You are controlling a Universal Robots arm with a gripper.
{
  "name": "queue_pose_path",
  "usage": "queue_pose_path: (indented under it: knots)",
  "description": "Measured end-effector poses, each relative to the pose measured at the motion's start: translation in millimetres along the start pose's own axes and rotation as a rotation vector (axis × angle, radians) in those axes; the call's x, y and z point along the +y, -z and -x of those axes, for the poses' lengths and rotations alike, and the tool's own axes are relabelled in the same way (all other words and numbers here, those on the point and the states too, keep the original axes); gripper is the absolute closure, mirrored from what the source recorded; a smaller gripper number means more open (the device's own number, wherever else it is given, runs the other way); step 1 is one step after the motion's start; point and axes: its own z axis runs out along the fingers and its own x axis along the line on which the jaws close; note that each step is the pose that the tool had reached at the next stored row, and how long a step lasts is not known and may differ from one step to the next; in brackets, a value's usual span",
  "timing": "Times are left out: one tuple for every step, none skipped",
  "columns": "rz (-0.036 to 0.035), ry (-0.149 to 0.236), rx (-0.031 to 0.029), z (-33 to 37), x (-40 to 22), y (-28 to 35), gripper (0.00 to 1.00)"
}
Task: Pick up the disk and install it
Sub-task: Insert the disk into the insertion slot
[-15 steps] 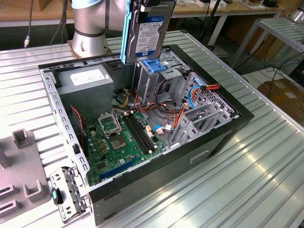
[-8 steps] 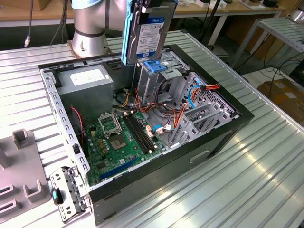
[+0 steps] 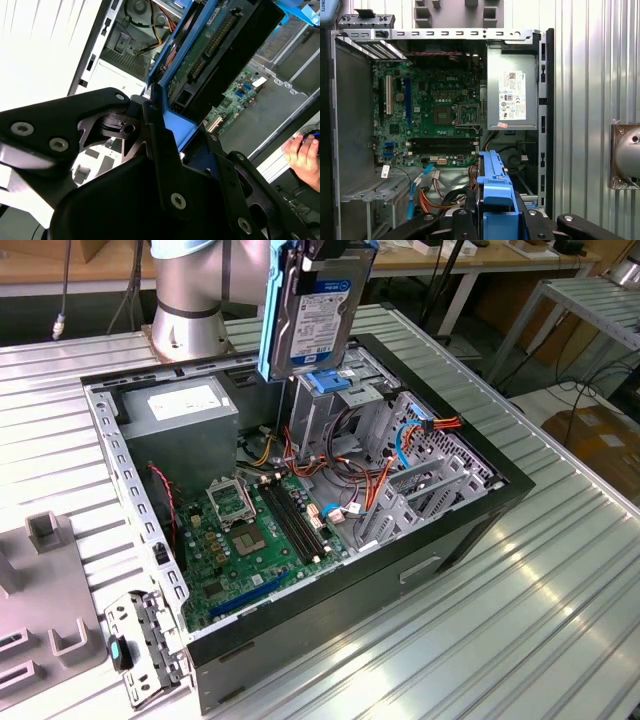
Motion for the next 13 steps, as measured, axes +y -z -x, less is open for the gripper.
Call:
queue_pose_path:
  knots:
    - [0.0,0.0,0.0,-0.9,0.0,0.0,0.63]
    - [0.0,0.0,0.0,-1.7,0.0,0.0,0.63]
    - [0.0,0.0,0.0,-3.2,0.0,0.0,0.63]
    - [-0.0001,0.0,-0.0001,-4.1,0.0,0.0,0.63]
    - [-0.0001,0.0,-0.0001,-5.2,-0.1,0.0,0.63]
    - [-0.0001,0.0,-0.0001,-6.6,-0.1,0.0,0.63]
    - [0.0,0.0,-0.0001,-8.0,-0.1,0.0,0.63]
    - [-0.0001,0.0,-0.0001,-8.8,-0.1,0.0,0.63]
    - [0.0,0.0,-0.0001,-9.7,-0.1,0.1,0.63]
    - [-0.0001,0.0,-0.0001,-10.5,-0.1,0.0,0.63]
    - [-0.0001,0.0,-0.0001,-11.3,-0.2,0.0,0.63]
    - [-0.0001,0.0,-0.0001,-12.4,-0.2,0.1,0.63]
    - [0.0,0.0,0.0,-13.2,-0.2,0.1,0.63]
